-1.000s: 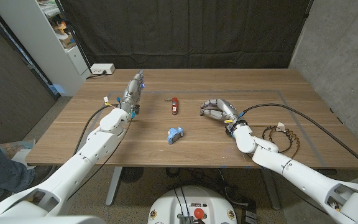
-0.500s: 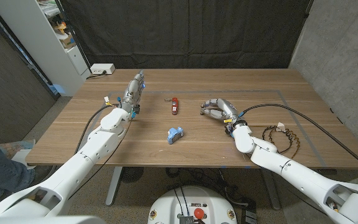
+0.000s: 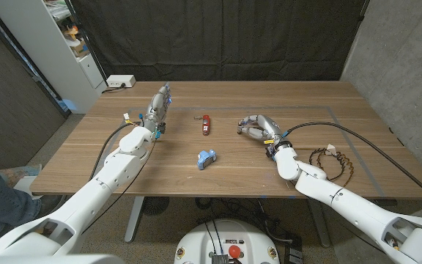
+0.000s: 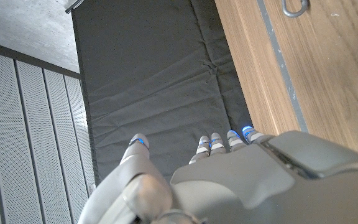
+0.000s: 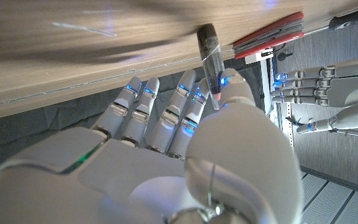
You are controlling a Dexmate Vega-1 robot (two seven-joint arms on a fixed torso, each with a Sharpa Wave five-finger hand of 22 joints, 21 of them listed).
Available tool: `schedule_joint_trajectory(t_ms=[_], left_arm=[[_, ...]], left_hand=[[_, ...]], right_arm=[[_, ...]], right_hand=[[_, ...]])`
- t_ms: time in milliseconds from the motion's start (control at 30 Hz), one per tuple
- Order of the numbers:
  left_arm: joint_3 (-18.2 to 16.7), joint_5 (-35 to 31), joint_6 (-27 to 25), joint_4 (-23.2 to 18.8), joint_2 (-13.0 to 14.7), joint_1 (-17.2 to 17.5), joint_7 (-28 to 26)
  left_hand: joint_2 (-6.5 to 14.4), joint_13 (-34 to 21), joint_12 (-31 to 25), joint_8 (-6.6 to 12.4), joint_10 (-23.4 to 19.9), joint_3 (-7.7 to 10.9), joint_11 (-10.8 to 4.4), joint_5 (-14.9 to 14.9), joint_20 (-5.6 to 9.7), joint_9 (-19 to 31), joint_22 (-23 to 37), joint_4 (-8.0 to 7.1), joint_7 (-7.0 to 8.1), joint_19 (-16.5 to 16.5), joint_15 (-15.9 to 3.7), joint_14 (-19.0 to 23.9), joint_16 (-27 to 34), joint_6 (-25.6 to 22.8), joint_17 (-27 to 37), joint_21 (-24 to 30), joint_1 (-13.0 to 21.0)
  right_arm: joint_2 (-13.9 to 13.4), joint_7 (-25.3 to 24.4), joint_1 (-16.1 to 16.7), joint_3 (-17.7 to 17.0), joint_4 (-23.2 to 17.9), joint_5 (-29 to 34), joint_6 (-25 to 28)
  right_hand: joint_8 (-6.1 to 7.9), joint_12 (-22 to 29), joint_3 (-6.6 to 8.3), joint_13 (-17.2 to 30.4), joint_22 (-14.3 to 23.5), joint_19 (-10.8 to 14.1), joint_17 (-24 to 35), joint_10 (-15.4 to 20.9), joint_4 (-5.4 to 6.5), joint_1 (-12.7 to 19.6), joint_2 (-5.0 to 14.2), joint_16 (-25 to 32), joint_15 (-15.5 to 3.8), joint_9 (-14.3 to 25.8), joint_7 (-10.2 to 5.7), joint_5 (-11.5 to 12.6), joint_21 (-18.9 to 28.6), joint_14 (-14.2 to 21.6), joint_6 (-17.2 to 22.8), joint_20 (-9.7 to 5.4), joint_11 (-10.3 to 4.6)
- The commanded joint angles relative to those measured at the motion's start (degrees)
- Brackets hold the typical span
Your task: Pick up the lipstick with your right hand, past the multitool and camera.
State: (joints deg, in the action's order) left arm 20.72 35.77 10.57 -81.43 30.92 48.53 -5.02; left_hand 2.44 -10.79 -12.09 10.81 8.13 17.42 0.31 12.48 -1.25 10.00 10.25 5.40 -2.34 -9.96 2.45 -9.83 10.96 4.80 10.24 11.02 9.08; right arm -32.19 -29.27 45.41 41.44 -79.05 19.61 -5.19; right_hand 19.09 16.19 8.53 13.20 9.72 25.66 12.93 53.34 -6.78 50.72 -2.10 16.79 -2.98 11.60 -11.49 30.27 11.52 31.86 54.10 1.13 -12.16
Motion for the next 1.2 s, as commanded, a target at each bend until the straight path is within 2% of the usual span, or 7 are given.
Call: schedule_joint_trajectory(t_ms=[33,267,367,1000,1200], left_arm=[[0.22,-0.07,-0.16,0.32,-0.24,-0.35,0.02],[0.42,-0.20,0.10,0.95,-0.55,-0.79,0.27],[0.49,-0.16,0.32,1.49,-0.79,-1.07,0.51],[0.81,0.06,1.45,3.47,-1.76,-2.14,1.78],[1.03,0.29,1.87,4.33,-2.27,-2.38,2.42]], left_hand=[[0.39,-0.33,0.04,0.02,0.26,0.02,-0.05,-0.32,-0.42,0.23,0.17,0.06,-0.09,-4.91,-0.23,-2.30,-0.15,-0.30,0.24,0.10,0.10],[0.41,-0.33,0.03,0.01,0.24,0.00,-0.10,-0.34,-0.43,0.23,0.17,0.08,-0.09,-4.94,-0.19,-2.27,-0.14,-0.29,0.24,0.12,0.11],[0.42,-0.33,0.03,0.01,0.25,0.00,-0.08,-0.34,-0.41,0.23,0.17,0.08,-0.07,-4.94,-0.18,-2.27,-0.14,-0.29,0.24,0.13,0.11],[0.48,-0.33,0.01,-0.01,0.20,-0.03,-0.06,-0.38,-0.47,0.23,0.17,0.12,-0.09,-5.01,-0.15,-2.35,-0.17,-0.28,0.24,0.17,0.13],[0.51,-0.33,0.04,0.00,0.27,-0.04,-0.02,-0.39,-0.50,0.23,0.17,0.13,-0.12,-5.06,-0.17,-2.33,-0.16,-0.30,0.24,0.18,0.14]], right_arm=[[-0.95,1.39,0.09,-0.49,-1.46,-0.78,0.45],[-1.10,1.28,-0.03,-0.69,-2.15,-0.42,0.51],[-1.04,1.19,0.02,-0.84,-2.47,-0.41,0.72],[-2.07,0.94,0.81,-1.73,-5.00,0.30,1.40],[-2.99,2.90,1.12,-2.37,-6.18,-1.09,0.51]], right_hand=[[0.19,-0.13,0.06,0.14,0.35,0.74,0.20,0.08,0.14,0.46,0.29,0.01,-0.84,0.14,0.09,-0.23,0.60,0.44,0.25,-0.30,0.26],[0.07,-0.12,0.00,0.19,0.36,1.33,0.26,0.27,0.23,0.49,0.40,-0.11,-0.90,0.14,0.12,-0.36,0.73,0.57,0.23,-0.41,0.54],[-0.01,-0.05,-0.06,0.14,0.36,1.40,0.30,0.68,0.29,0.49,0.45,-0.15,-0.79,0.14,0.14,-0.46,0.69,0.79,0.24,-0.43,1.63],[-0.14,-0.29,-0.17,-0.02,0.37,1.91,0.39,0.75,0.51,0.40,0.69,-0.26,-0.90,0.13,0.36,-0.67,0.73,1.21,0.38,-0.64,1.91],[-0.29,-0.40,-0.15,-0.06,0.37,2.24,0.44,0.69,0.62,0.37,0.91,-0.25,-0.93,0.13,0.36,-0.74,0.80,1.45,0.18,-0.84,1.88]])
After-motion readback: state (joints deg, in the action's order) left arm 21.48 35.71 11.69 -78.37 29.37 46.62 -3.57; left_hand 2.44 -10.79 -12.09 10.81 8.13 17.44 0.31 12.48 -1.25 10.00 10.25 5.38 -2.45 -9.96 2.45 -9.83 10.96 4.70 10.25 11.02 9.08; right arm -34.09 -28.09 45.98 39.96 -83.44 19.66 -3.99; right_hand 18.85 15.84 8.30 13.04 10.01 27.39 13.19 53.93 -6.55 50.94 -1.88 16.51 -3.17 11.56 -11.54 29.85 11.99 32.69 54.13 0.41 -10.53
